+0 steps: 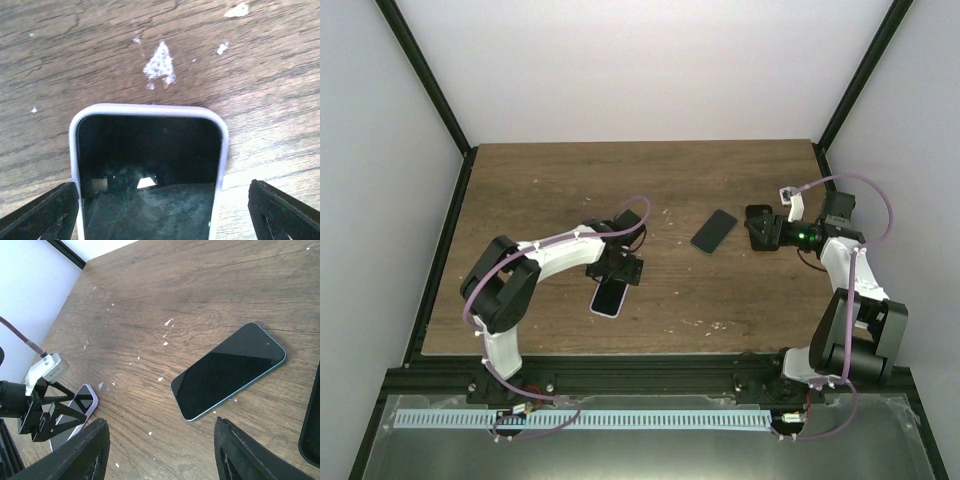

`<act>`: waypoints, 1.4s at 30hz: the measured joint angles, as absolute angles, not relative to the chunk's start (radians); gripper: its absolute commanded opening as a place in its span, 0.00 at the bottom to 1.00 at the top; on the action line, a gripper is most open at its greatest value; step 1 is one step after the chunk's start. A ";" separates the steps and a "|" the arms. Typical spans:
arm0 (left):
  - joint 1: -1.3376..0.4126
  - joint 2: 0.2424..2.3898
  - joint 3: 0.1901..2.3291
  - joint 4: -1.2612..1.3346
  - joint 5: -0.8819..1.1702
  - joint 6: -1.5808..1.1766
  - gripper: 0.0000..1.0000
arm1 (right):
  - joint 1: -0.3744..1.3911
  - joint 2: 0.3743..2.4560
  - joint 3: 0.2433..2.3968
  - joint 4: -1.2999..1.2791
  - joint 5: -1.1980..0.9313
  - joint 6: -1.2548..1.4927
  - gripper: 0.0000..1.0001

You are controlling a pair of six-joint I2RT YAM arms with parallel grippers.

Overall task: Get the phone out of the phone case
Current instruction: Pick up the phone at the center of the board.

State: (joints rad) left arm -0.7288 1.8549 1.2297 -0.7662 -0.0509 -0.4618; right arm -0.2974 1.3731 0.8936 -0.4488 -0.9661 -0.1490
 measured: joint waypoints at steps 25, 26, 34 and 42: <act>-0.693 1.911 1.253 -0.803 -0.015 -0.430 0.83 | -0.297 1.374 0.894 -0.450 -0.965 -0.149 0.59; -0.693 1.911 1.253 -0.802 -0.012 -0.428 0.79 | -0.297 1.374 0.894 -0.450 -0.965 -0.149 0.59; -0.688 1.907 1.258 -0.809 0.004 -0.419 0.57 | -0.296 1.374 0.894 -0.450 -0.965 -0.149 0.57; -0.687 1.655 1.208 -0.715 0.012 -0.518 0.47 | -0.066 1.373 0.946 -0.468 -0.881 -0.191 0.55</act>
